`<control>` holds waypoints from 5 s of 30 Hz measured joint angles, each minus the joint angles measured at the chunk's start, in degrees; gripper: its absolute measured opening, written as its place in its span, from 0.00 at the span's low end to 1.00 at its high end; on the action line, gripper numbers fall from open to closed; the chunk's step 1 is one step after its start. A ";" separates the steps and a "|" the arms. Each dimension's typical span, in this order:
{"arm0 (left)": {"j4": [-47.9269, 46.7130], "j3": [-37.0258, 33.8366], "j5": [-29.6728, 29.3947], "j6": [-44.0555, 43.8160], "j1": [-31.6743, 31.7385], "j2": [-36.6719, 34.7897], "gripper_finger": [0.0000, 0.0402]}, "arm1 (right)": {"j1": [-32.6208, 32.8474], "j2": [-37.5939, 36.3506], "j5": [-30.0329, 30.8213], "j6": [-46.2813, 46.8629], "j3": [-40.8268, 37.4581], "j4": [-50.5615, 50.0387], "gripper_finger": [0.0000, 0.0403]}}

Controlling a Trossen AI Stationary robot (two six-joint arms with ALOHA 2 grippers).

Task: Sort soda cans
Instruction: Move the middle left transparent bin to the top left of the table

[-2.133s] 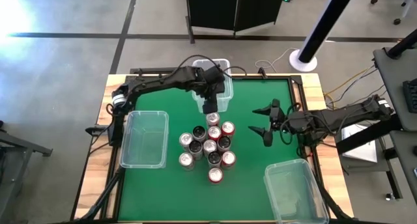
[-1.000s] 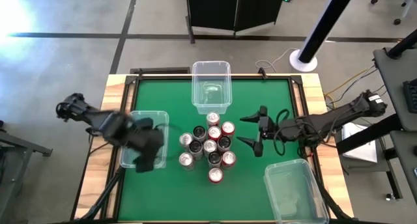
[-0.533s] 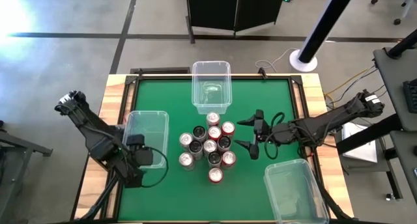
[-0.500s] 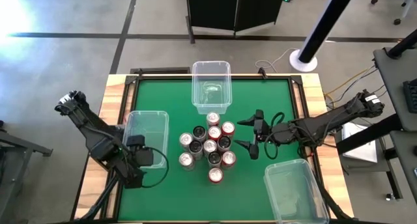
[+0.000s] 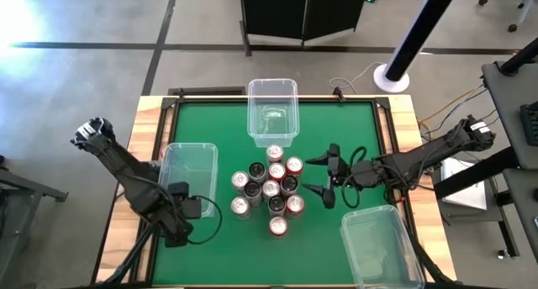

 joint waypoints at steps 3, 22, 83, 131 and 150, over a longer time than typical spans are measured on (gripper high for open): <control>-0.14 -1.49 0.01 0.96 0.00 0.34 0.51 | 0.11 -0.04 -0.01 -0.02 0.00 0.04 0.90; -10.61 10.13 -6.15 27.80 12.80 5.82 0.01 | 0.09 -0.97 -0.89 -0.61 -0.02 -0.36 0.90; 9.66 -1.65 -7.53 75.27 69.87 5.07 0.01 | 7.61 -1.07 -1.33 6.30 -0.02 -5.92 0.90; 2.42 -1.65 2.90 67.63 69.23 5.03 0.19 | 7.57 -1.05 -1.17 5.43 -0.02 -5.90 0.90; 1.88 2.73 1.50 63.72 69.00 5.03 0.38 | 7.57 -1.30 -0.81 0.87 -0.04 -2.97 0.90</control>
